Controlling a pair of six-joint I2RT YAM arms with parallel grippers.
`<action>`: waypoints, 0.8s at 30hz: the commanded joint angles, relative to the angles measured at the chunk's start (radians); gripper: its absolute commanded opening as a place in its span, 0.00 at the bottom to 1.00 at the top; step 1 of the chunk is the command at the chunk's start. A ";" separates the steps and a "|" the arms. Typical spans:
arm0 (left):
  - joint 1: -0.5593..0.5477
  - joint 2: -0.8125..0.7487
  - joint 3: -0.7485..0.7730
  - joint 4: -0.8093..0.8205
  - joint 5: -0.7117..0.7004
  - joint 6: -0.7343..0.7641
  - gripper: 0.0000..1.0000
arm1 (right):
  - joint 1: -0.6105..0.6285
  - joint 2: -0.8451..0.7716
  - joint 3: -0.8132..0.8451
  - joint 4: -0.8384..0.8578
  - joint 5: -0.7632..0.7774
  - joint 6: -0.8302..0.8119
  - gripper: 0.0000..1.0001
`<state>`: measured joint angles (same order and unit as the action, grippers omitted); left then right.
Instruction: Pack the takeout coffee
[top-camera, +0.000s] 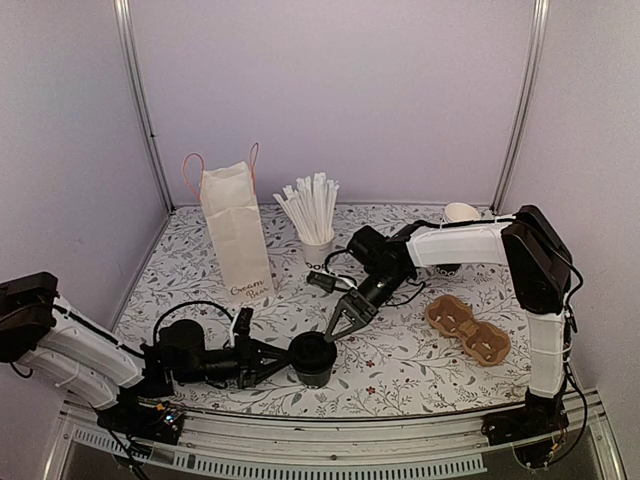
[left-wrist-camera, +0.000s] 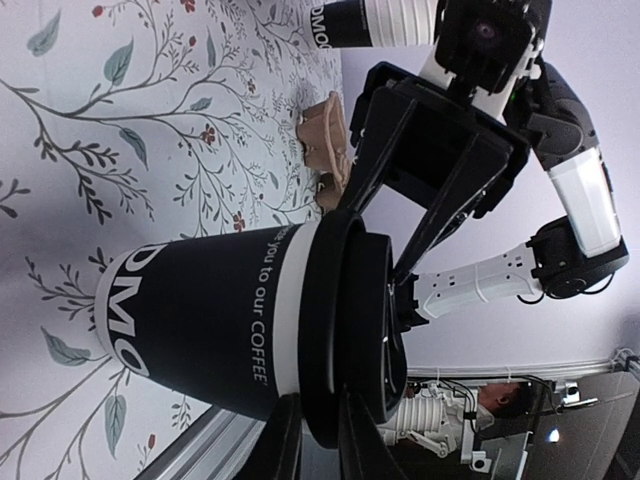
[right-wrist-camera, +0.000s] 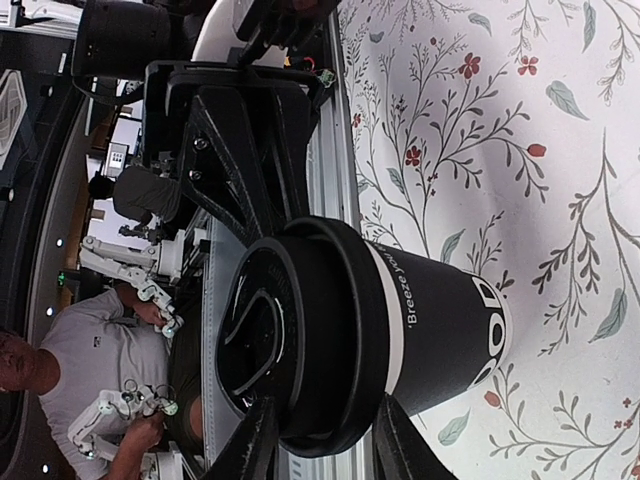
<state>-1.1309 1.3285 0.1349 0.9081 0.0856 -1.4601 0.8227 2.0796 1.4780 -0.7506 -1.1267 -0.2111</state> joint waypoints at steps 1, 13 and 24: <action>0.006 0.216 -0.076 -0.254 0.068 -0.010 0.14 | 0.021 0.107 -0.062 -0.001 0.244 -0.005 0.30; 0.003 0.211 0.109 -0.390 0.049 0.146 0.17 | 0.014 -0.040 -0.041 -0.050 0.122 -0.079 0.38; -0.062 0.007 0.428 -0.860 -0.139 0.349 0.44 | -0.076 -0.154 -0.060 -0.063 0.121 -0.096 0.46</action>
<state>-1.1614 1.3445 0.4782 0.3573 0.0563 -1.2156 0.7681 1.9774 1.4277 -0.8051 -1.0183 -0.2852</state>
